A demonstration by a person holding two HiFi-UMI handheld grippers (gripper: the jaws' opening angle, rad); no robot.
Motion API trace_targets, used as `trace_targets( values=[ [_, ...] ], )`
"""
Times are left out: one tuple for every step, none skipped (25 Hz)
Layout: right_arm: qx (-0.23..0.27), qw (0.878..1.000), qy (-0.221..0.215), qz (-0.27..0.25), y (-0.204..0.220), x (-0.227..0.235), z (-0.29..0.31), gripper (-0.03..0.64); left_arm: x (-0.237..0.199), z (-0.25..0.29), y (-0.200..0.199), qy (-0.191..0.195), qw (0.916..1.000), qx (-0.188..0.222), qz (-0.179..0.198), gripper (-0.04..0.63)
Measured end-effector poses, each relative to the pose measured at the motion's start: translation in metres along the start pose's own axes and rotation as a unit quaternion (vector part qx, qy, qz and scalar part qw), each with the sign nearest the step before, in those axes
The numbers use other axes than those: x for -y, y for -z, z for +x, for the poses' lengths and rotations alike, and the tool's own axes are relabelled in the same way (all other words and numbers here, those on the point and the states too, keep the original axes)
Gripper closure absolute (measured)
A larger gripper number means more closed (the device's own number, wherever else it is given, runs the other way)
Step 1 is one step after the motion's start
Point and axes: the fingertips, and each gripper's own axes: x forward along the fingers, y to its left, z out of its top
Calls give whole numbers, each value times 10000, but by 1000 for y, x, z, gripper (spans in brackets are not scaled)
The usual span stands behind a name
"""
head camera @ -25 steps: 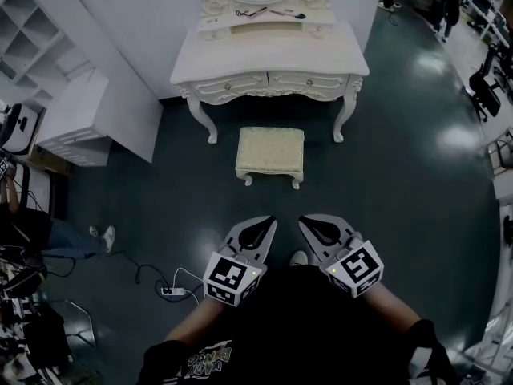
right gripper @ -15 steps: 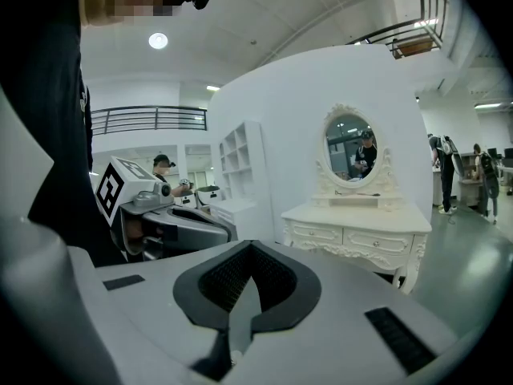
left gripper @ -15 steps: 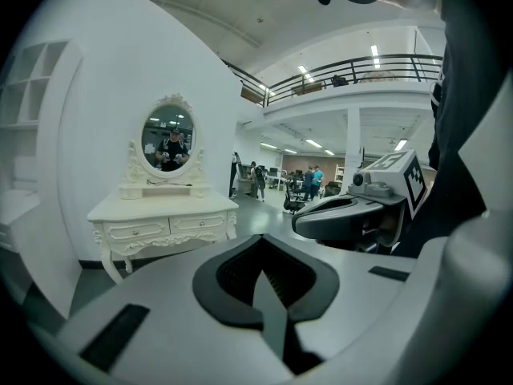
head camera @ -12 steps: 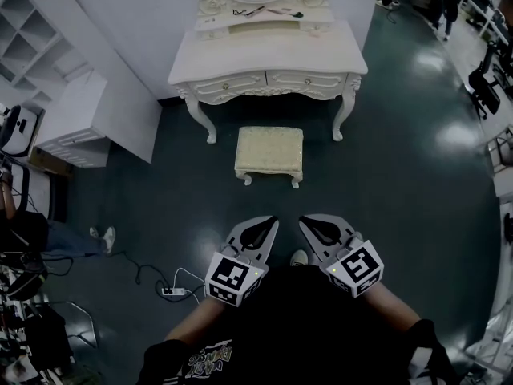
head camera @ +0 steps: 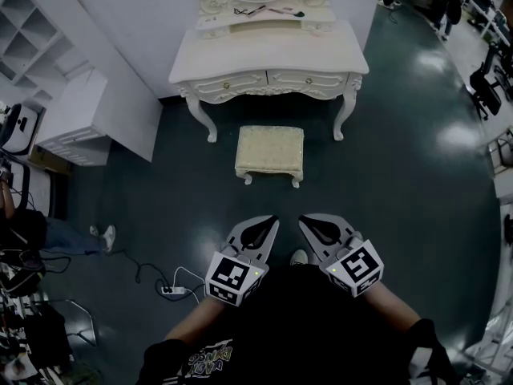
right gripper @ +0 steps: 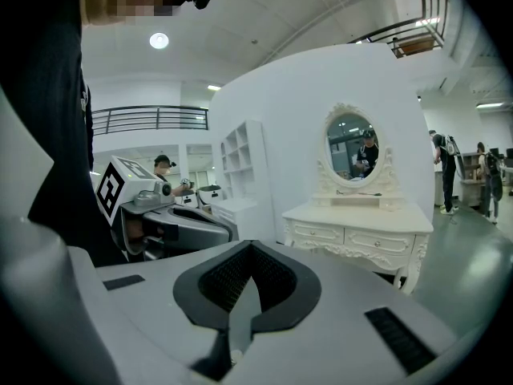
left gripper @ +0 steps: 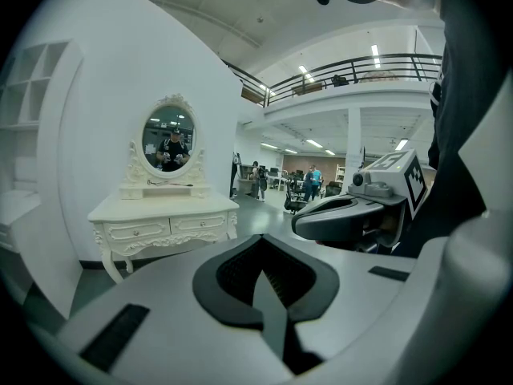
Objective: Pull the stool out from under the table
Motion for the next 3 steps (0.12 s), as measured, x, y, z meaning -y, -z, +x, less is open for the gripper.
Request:
trace_targets(
  values=[
    [-8, 10000, -1, 3, 0, 0, 0, 589, 0, 0, 0, 2, 10000, 1, 3, 588],
    [-5, 10000, 1, 2, 0, 1, 0, 589, 0, 1, 0, 3, 10000, 2, 5, 588],
    [4, 10000, 5, -1, 0, 2, -1, 589, 0, 1, -1, 4, 10000, 4, 8, 588]
  ],
)
